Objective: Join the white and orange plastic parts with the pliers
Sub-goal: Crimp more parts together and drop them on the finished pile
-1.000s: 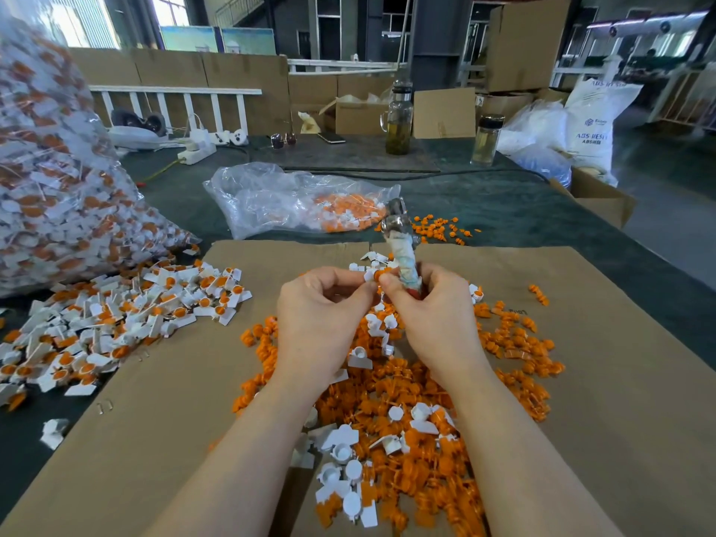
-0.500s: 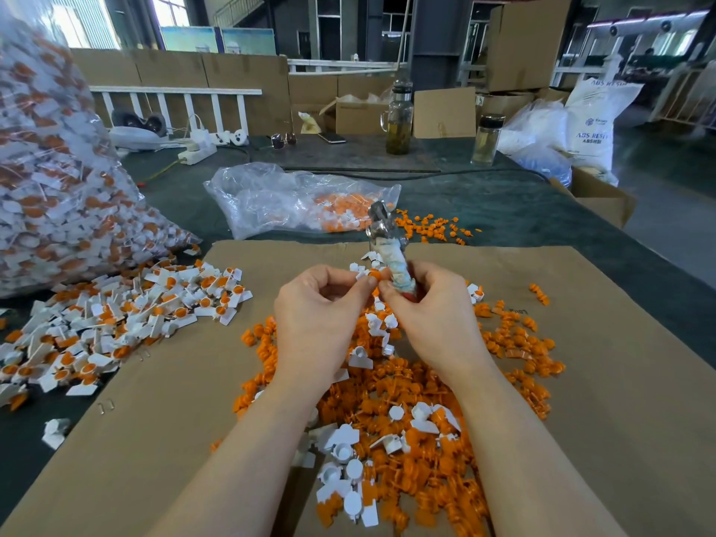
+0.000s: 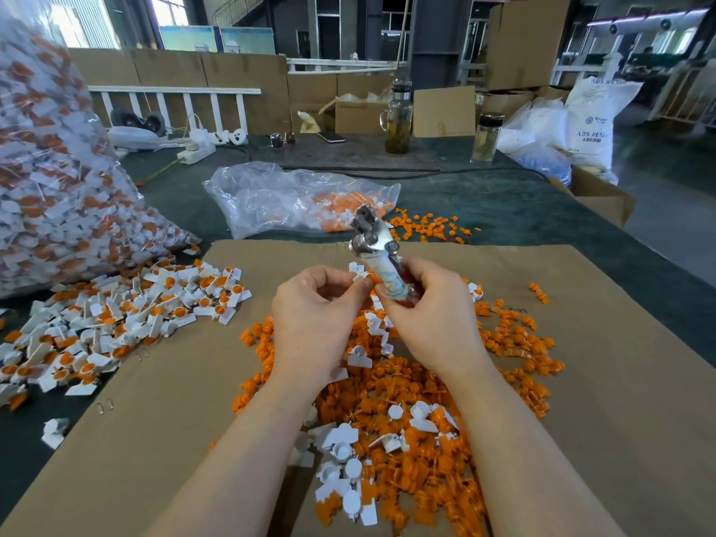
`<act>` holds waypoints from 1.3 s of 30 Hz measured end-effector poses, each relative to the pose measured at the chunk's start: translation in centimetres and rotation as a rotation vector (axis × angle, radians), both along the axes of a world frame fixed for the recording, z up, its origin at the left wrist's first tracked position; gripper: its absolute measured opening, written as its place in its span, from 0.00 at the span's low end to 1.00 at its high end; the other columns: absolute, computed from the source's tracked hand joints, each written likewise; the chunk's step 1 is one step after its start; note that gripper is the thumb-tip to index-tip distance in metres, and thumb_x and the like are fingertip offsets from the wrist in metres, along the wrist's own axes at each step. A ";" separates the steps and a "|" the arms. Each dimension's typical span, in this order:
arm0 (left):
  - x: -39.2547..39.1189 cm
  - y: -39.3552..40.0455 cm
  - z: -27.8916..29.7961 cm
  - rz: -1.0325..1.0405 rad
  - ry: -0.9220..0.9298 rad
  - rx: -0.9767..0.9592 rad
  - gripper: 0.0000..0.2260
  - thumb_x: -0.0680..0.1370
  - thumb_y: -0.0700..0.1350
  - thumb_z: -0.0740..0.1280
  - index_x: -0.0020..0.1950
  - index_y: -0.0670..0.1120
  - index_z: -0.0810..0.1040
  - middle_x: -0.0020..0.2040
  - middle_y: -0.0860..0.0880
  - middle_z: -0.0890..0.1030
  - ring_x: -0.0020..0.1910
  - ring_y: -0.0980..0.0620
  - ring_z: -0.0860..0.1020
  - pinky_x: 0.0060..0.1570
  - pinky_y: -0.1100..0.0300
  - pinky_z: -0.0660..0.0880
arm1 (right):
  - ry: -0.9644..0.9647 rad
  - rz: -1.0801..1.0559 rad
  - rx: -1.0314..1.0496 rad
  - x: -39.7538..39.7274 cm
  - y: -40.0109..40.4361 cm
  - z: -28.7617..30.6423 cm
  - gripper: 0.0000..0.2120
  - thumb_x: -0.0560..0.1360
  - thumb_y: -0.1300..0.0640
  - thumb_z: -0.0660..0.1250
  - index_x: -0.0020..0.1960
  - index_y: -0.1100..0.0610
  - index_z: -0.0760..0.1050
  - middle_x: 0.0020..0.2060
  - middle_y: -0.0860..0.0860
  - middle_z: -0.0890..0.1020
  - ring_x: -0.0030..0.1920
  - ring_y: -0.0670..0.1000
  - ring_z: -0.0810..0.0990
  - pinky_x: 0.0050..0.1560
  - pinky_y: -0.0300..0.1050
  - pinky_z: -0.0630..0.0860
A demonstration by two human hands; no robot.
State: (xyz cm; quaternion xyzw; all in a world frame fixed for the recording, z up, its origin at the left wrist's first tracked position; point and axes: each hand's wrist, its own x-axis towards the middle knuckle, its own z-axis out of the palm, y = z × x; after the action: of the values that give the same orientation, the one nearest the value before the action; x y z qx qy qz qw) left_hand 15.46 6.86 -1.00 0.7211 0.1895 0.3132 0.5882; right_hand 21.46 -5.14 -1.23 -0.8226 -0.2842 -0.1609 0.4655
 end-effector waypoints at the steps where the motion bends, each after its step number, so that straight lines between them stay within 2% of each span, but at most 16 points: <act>1: 0.0 0.0 0.0 0.000 0.006 0.002 0.06 0.72 0.46 0.77 0.38 0.51 0.82 0.34 0.53 0.85 0.36 0.53 0.84 0.43 0.51 0.83 | -0.021 -0.009 -0.017 0.0 0.0 0.0 0.08 0.73 0.54 0.72 0.51 0.51 0.80 0.36 0.36 0.76 0.40 0.39 0.78 0.37 0.36 0.73; 7: 0.0 0.2 -0.1 -0.007 0.023 0.023 0.05 0.73 0.45 0.76 0.39 0.50 0.82 0.34 0.53 0.85 0.36 0.55 0.84 0.41 0.55 0.82 | -0.066 -0.031 -0.075 -0.1 -0.1 0.2 0.07 0.72 0.55 0.72 0.51 0.51 0.80 0.36 0.38 0.77 0.38 0.40 0.77 0.36 0.38 0.72; 10: 0.1 0.2 -0.1 -0.034 0.002 -0.049 0.04 0.73 0.43 0.76 0.40 0.47 0.82 0.35 0.50 0.85 0.36 0.54 0.85 0.38 0.62 0.81 | 0.053 0.034 -0.030 0.0 -0.2 0.3 0.07 0.74 0.54 0.71 0.52 0.52 0.80 0.40 0.42 0.81 0.42 0.44 0.80 0.41 0.47 0.79; 13: 0.1 0.5 0.0 -0.082 -0.053 -0.179 0.03 0.74 0.40 0.75 0.44 0.41 0.83 0.36 0.46 0.85 0.37 0.51 0.85 0.39 0.62 0.81 | 0.196 0.095 0.059 0.1 -0.6 0.5 0.05 0.76 0.54 0.70 0.51 0.53 0.80 0.40 0.47 0.83 0.43 0.47 0.81 0.48 0.56 0.80; 17: -0.1 0.7 0.1 -0.125 -0.137 -0.283 0.03 0.75 0.37 0.73 0.46 0.38 0.82 0.37 0.44 0.85 0.36 0.51 0.85 0.38 0.63 0.81 | 0.328 0.143 0.034 0.4 -1.5 0.6 0.04 0.75 0.55 0.70 0.50 0.53 0.80 0.41 0.48 0.82 0.43 0.49 0.81 0.51 0.57 0.79; 23: -0.2 1.0 0.2 -0.129 -0.189 -0.334 0.02 0.75 0.38 0.72 0.46 0.40 0.81 0.38 0.45 0.86 0.38 0.50 0.85 0.38 0.63 0.81 | 0.427 0.223 -0.115 0.6 -2.1 0.7 0.05 0.75 0.55 0.69 0.51 0.53 0.79 0.45 0.51 0.82 0.45 0.50 0.81 0.53 0.58 0.78; 31: -0.2 1.2 0.2 -0.137 -0.213 -0.293 0.01 0.76 0.38 0.71 0.44 0.41 0.81 0.36 0.46 0.85 0.37 0.52 0.84 0.37 0.64 0.79 | 0.459 0.314 -0.215 0.2 -2.0 1.0 0.03 0.76 0.55 0.69 0.49 0.50 0.77 0.43 0.49 0.82 0.44 0.48 0.82 0.50 0.53 0.80; 36: -0.1 1.3 0.2 -0.135 -0.230 -0.268 0.03 0.76 0.37 0.71 0.43 0.42 0.81 0.35 0.48 0.84 0.35 0.53 0.83 0.38 0.64 0.80 | 0.414 0.318 -0.261 0.0 -1.7 1.1 0.05 0.77 0.55 0.67 0.52 0.53 0.78 0.44 0.53 0.82 0.45 0.55 0.81 0.50 0.61 0.78; 39: -0.1 1.3 0.2 -0.125 -0.238 -0.269 0.03 0.76 0.37 0.71 0.42 0.43 0.81 0.34 0.50 0.84 0.35 0.54 0.83 0.38 0.64 0.80 | 0.404 0.324 -0.275 0.0 -1.6 0.9 0.05 0.77 0.56 0.66 0.52 0.54 0.77 0.42 0.56 0.80 0.41 0.55 0.79 0.47 0.61 0.78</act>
State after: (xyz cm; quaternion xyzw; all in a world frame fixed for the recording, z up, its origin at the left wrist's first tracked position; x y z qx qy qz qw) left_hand 15.36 8.12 -0.79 0.6043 0.1135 0.3310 0.7158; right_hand 21.47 -6.77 -0.31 -0.8372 -0.3328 0.1226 0.4163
